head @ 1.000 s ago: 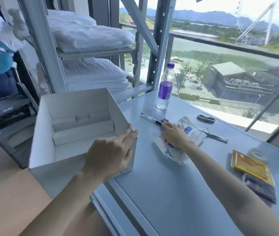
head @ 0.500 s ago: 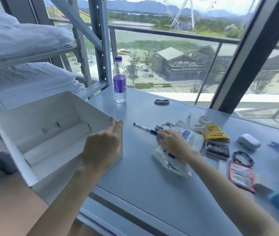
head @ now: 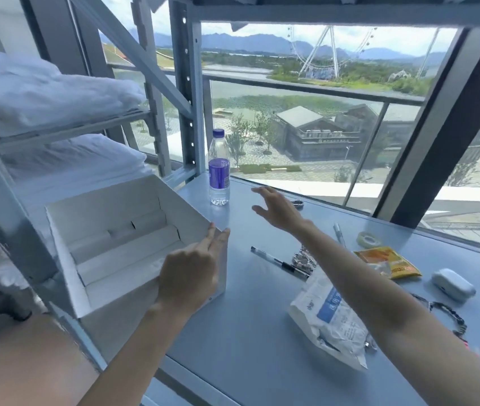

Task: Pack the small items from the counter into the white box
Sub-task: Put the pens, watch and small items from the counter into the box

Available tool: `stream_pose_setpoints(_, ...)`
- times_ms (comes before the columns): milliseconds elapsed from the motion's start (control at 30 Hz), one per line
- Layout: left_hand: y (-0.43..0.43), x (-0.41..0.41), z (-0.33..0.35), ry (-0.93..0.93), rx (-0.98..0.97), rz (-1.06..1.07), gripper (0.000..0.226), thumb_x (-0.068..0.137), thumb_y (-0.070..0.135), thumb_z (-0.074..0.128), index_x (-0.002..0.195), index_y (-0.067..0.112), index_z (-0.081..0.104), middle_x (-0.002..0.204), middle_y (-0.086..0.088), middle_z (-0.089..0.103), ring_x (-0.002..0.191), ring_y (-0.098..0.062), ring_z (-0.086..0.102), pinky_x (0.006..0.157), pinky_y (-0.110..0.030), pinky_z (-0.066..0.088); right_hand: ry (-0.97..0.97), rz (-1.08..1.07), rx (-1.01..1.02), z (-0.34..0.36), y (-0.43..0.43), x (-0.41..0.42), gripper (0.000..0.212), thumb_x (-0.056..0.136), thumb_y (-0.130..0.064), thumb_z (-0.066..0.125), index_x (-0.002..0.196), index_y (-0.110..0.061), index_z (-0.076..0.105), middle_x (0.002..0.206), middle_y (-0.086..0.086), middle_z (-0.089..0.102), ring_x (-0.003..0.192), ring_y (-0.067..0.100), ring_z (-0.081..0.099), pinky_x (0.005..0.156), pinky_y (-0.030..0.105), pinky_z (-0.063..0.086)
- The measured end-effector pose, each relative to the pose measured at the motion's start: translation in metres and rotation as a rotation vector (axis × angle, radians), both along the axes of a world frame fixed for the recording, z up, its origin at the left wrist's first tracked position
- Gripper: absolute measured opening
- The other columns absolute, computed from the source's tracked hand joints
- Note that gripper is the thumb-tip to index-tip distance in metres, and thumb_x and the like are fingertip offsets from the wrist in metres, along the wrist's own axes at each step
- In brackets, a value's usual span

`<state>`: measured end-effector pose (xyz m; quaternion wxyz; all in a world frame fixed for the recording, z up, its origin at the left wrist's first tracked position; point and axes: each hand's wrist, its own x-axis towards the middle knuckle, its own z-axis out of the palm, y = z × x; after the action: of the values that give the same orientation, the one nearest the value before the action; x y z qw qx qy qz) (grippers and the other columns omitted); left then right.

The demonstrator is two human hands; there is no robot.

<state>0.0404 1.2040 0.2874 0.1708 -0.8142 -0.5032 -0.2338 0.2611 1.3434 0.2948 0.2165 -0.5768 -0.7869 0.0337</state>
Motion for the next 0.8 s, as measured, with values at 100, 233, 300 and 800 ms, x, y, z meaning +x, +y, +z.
stream_pose_setpoints(100,-0.001,-0.007,0.000,-0.042,0.002,-0.008,0.067,0.051,0.009,0.082,0.114,0.025,0.067,0.113,0.004,0.068,0.039,-0.017,0.055,0.032,-0.020,0.035,0.060,0.030,0.022,0.034,0.042,-0.039,0.061,0.087,-0.023,0.063,0.139,-0.005,0.035,0.136,0.015,0.047,0.119,0.031,0.050,0.092,0.041,0.045)
stream_pose_setpoints(233,0.002,-0.008,-0.002,-0.023,0.006,-0.008,0.074,0.046,0.011,0.083,0.116,0.028,0.066,0.115,0.006,0.067,0.036,-0.014,0.052,0.031,-0.018,0.035,0.197,0.009,0.028,0.069,0.087,-0.079,0.078,0.082,-0.022,0.069,0.143,-0.003,0.023,0.137,0.018,0.043,0.119,0.031,0.048,0.091,0.033,0.042)
stream_pose_setpoints(300,0.003,-0.008,-0.004,-0.018,0.005,-0.017,0.075,0.045,0.011,0.083,0.117,0.028,0.066,0.115,0.005,0.067,0.037,-0.012,0.051,0.031,-0.017,0.034,0.290,-0.027,0.014,0.078,0.107,-0.089,0.082,0.080,-0.021,0.072,0.142,-0.003,0.022,0.137,0.016,0.043,0.123,0.030,0.044,0.095,0.032,0.038)
stream_pose_setpoints(800,0.005,-0.007,-0.003,0.004,-0.023,-0.003,0.070,0.050,0.019,0.079,0.117,0.031,0.063,0.119,0.004,0.065,0.038,-0.011,0.050,0.037,-0.014,0.032,0.549,-0.132,-0.129,0.074,0.156,-0.083,0.047,0.078,-0.015,0.073,0.120,-0.005,0.055,0.123,0.009,0.057,0.109,0.023,0.055,0.089,0.024,0.040)
